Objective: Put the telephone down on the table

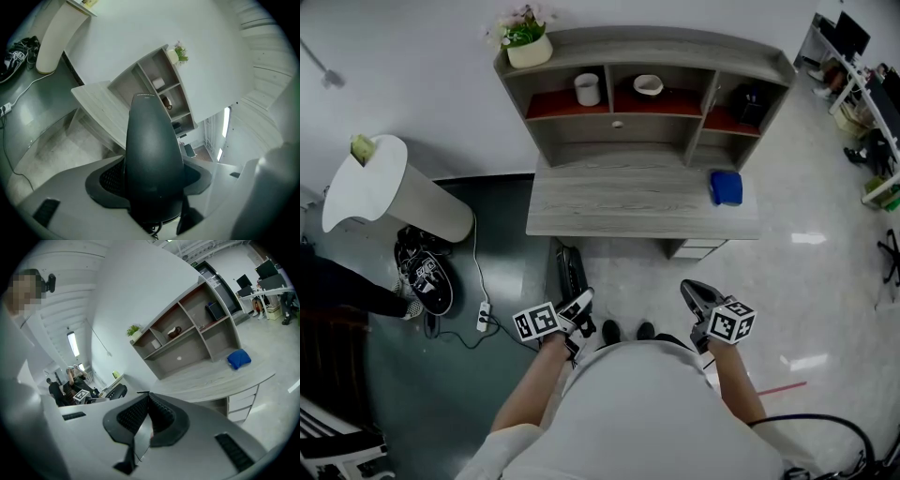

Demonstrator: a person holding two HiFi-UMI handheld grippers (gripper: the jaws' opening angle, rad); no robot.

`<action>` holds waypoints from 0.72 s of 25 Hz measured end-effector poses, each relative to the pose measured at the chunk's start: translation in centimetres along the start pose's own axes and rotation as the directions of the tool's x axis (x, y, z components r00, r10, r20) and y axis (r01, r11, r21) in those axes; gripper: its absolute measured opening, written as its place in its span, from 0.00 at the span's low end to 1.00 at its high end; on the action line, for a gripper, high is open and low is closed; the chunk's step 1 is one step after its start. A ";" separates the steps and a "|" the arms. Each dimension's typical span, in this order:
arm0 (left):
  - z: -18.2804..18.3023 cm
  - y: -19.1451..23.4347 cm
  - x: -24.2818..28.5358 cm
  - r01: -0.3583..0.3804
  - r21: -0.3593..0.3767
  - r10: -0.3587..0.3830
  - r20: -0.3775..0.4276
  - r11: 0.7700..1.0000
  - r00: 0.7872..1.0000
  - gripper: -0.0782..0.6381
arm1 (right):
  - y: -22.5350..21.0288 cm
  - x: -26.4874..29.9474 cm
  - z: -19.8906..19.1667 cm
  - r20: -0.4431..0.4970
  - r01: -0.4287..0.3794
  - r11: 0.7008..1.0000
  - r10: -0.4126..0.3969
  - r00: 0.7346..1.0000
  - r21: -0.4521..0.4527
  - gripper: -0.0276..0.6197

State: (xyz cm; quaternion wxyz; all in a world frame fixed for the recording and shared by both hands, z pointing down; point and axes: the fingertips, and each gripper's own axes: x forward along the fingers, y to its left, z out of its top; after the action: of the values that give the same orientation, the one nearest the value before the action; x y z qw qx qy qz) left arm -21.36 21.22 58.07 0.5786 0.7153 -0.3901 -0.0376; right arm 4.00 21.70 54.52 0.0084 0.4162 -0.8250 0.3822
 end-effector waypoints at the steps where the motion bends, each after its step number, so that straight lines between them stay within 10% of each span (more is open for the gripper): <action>1: -0.1 0.0 0.0 -0.001 -0.001 0.001 0.003 1.000 1.000 0.54 | -0.2 -0.1 0.1 -0.001 -0.001 1.000 0.001 1.000 0.001 0.07; 18: -1.3 -1.1 1.3 -0.024 -0.044 0.028 0.076 0.999 0.997 0.54 | -2.6 -1.3 1.0 -0.049 -0.093 0.996 0.093 0.994 0.003 0.07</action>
State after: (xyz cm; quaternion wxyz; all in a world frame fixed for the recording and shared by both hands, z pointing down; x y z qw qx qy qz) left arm -19.19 21.51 58.07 0.5788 0.6956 -0.4204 -0.0659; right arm 6.99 20.97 55.01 0.0107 0.3677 -0.8429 0.3927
